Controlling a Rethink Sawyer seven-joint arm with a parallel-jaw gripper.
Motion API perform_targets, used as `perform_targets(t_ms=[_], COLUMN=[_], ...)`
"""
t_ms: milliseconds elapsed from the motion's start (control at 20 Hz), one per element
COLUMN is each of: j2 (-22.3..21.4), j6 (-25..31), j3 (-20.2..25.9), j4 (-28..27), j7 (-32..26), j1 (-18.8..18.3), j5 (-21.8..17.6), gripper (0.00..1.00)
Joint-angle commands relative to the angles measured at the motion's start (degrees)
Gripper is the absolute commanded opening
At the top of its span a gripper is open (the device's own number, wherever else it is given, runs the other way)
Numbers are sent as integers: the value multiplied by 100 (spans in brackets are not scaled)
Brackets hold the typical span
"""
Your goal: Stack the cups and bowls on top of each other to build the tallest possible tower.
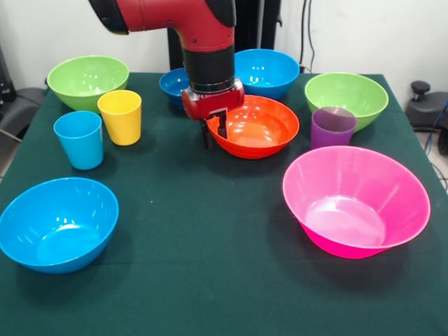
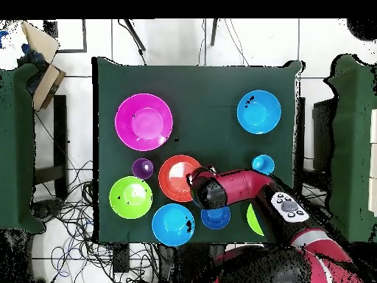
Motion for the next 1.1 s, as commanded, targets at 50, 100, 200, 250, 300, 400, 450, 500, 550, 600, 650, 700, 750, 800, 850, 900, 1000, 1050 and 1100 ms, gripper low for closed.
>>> perform_targets(t_ms=[50, 100, 200, 250, 300, 400, 450, 500, 550, 600, 650, 700, 750, 800, 850, 900, 1000, 1050, 1100], j2=[-378, -429, -447, -414, -381, -312, -292, -273, -267, -271, -301, -332, -346, -354, -348, -335, -309, -271, -241], j6=[695, 792, 1034, 1191, 1347, 1548, 1686, 1783, 1874, 2006, 2135, 2306, 2428, 2573, 2714, 2858, 3097, 3319, 3439], j3=[663, 740, 907, 1004, 1101, 1224, 1281, 1348, 1416, 1473, 1517, 1515, 1515, 1505, 1512, 1534, 1552, 1569, 1591], j4=[-301, -347, -476, -587, -698, -882, -1005, -1082, -1138, -1223, -1299, -1439, -1545, -1663, -1776, -1888, -2060, -2263, -2371], j7=[-395, -428, -578, -762, -946, -1190, -1289, -1360, -1432, -1499, -1530, -1536, -1550, -1571, -1616, -1642, -1614, -1693, -1751], j1=[178, 190, 149, 114, 79, -9, -83, -163, -244, -307, -367, -377, -388, -373, -390, -397, -362, -368, -377], j5=[-7, 50, 139, 136, 132, 95, 113, 127, 133, 158, 189, 217, 199, 176, 158, 145, 144, 167, 155], gripper=[0, 0, 0, 0, 0, 0, 0, 0, 0, 0, 0, 0, 0, 0, 0, 0, 0, 0, 0])
